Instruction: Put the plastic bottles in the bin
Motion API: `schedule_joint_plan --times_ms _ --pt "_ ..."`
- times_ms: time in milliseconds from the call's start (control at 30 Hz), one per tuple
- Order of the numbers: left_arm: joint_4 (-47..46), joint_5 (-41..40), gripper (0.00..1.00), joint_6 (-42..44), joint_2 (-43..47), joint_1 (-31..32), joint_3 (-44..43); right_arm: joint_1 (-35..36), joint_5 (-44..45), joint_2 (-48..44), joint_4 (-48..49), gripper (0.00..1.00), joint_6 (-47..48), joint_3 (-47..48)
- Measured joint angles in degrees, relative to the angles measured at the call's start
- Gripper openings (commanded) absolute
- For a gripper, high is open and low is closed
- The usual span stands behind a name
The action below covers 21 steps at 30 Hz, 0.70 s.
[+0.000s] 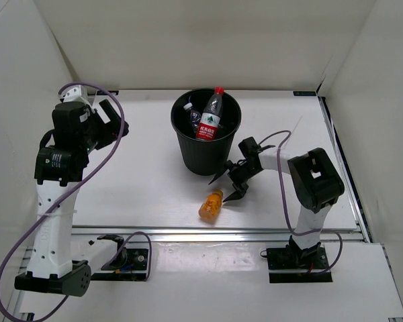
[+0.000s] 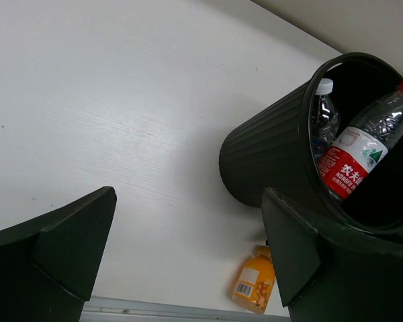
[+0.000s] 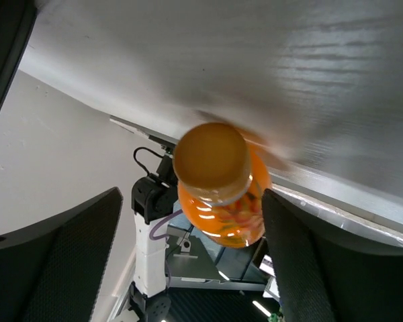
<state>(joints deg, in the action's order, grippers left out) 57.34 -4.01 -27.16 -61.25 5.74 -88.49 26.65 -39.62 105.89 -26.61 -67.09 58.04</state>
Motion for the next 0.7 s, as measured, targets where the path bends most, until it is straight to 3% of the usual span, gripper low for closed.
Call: schedule_joint_plan --times_ms 67,167,267,400,600,667,700 --pt "0.57 0.00 1.00 0.15 0.11 0.00 0.00 0.00 -0.04 0.02 0.07 0.78 0.11 -0.02" --pt "1.05 0.00 1.00 0.17 0.33 -0.07 0.24 0.15 -0.35 0.04 0.20 0.77 0.26 -0.07" --pt "1.36 0.00 1.00 0.20 0.68 -0.33 0.90 0.42 -0.61 0.13 0.20 0.82 0.70 -0.07" --pt "1.36 0.00 1.00 0.17 0.72 -0.39 1.60 2.78 -0.76 0.81 -0.39 1.00 1.62 0.92" --pt "1.38 0.00 1.00 0.37 0.74 -0.39 1.90 8.09 -1.42 4.00 -1.95 1.00 2.01 5.40" --pt "1.46 0.00 1.00 0.44 0.74 -0.39 1.90 9.22 -1.53 4.81 -1.88 0.96 1.99 6.43" --pt "1.57 -0.07 1.00 0.61 0.83 -0.39 1.90 9.79 -1.62 5.11 -1.88 0.89 1.97 6.75"
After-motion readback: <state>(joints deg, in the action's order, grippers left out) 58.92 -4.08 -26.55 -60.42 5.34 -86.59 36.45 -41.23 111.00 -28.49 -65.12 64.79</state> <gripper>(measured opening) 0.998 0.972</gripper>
